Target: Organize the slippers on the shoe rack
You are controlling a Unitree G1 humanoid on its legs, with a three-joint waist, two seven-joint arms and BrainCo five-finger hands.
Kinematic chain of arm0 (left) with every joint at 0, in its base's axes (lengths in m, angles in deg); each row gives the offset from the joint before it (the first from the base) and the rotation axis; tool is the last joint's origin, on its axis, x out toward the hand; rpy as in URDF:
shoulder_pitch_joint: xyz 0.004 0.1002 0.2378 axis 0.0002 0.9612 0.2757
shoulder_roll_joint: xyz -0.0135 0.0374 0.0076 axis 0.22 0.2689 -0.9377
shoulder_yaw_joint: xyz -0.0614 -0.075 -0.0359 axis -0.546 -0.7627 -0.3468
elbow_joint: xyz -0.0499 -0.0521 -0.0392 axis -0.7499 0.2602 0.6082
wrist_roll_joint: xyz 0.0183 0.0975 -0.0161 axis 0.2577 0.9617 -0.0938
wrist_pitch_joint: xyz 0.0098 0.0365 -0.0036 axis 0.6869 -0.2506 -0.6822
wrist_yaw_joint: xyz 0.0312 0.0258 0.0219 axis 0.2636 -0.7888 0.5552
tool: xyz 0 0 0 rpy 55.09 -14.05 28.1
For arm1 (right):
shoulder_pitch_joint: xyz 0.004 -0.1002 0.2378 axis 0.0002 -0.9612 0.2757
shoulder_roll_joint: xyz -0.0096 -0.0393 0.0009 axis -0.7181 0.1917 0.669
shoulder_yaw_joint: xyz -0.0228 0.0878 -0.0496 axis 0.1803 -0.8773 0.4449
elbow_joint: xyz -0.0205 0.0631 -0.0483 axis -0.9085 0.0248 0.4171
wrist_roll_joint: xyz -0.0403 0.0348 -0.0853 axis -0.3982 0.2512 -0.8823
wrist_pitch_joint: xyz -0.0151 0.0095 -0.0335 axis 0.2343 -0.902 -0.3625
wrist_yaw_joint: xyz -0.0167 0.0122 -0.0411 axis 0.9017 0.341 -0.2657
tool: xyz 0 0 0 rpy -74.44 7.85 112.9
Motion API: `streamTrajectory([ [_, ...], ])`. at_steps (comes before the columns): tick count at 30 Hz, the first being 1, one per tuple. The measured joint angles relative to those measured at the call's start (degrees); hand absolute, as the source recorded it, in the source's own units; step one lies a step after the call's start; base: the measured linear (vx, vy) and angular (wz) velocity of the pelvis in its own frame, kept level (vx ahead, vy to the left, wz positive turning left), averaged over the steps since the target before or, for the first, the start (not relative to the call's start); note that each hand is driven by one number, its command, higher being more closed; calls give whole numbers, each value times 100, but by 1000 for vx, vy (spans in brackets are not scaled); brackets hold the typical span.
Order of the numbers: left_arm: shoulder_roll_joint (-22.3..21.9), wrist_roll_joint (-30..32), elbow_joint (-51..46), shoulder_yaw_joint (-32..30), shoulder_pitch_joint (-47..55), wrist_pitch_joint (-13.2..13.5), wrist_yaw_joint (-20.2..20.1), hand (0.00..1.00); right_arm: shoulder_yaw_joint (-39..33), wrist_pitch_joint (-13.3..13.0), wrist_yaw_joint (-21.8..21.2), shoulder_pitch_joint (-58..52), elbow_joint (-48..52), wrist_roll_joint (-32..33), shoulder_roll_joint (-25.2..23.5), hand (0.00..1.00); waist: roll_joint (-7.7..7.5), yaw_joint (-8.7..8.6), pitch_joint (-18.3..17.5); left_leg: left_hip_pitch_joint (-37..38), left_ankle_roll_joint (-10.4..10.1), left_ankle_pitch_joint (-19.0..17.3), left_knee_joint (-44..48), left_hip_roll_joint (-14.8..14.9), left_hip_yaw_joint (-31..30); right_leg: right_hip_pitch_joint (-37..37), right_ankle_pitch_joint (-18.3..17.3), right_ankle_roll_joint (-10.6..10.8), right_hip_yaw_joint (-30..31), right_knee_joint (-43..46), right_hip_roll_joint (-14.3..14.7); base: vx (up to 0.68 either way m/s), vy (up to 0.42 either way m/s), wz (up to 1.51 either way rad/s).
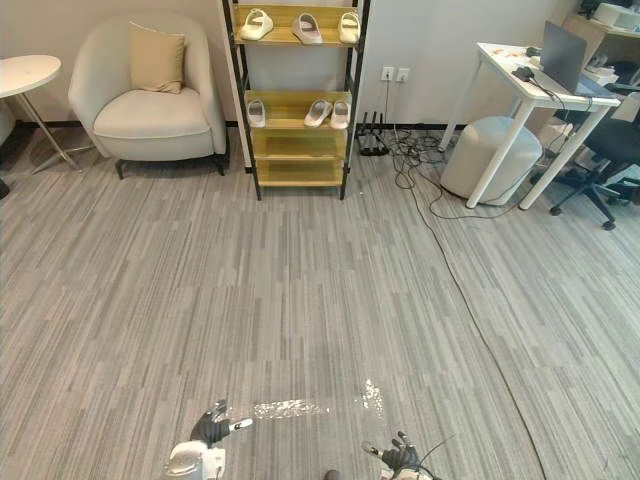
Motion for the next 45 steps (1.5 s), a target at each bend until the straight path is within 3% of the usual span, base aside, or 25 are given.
streamTrajectory([
  [10,7,317,184,-245,71,-54,-10,0,-85,19,-85,122,-189,-2,5,0,-20,12,69,88,76,70,-183,-7,8,26,-3,1,-5,2,13,0,0,0],
  [35,7,309,190,-223,46,-82,-23,0,-86,72,-124,187,-189,29,4,0,-56,4,205,83,47,140,-272,-2,-95,32,-58,-6,-143,19,19,-8,-18,2],
  [38,64,292,184,-233,-40,-87,-37,0,48,71,-147,192,-182,64,5,0,-103,6,294,-347,-89,-326,619,77,-5,19,-160,-49,-165,27,9,7,-36,-2],
  [40,53,270,182,-232,-56,-89,-42,0,50,59,-176,210,-155,125,40,0,-20,2,347,-644,-280,-659,1464,249,294,-4,-347,-108,-162,199,28,32,-15,-3],
  [42,66,185,102,-244,-135,-87,-47,0,56,48,-181,213,-157,224,95,0,-6,6,452,-1282,-433,-636,3142,529,793,-3,-582,-169,-90,446,-56,2,-18,-3],
  [43,61,186,56,-249,-148,-87,-43,0,60,48,-182,218,-157,227,138,0,28,23,488,-1436,-517,-579,3557,633,875,17,-647,-179,-46,526,-70,51,-48,-21],
  [44,16,180,19,-318,-161,-63,-42,0,109,51,-177,233,-156,232,245,0,83,52,541,-1806,-408,-600,4398,888,1080,77,-785,-202,18,654,-122,183,-39,-27],
  [45,-30,178,22,-410,-178,-57,-41,0,123,55,-167,281,-156,253,301,0,153,39,576,-2006,-198,-805,4617,1019,1207,178,-862,-256,118,712,-203,201,-13,-28],
])
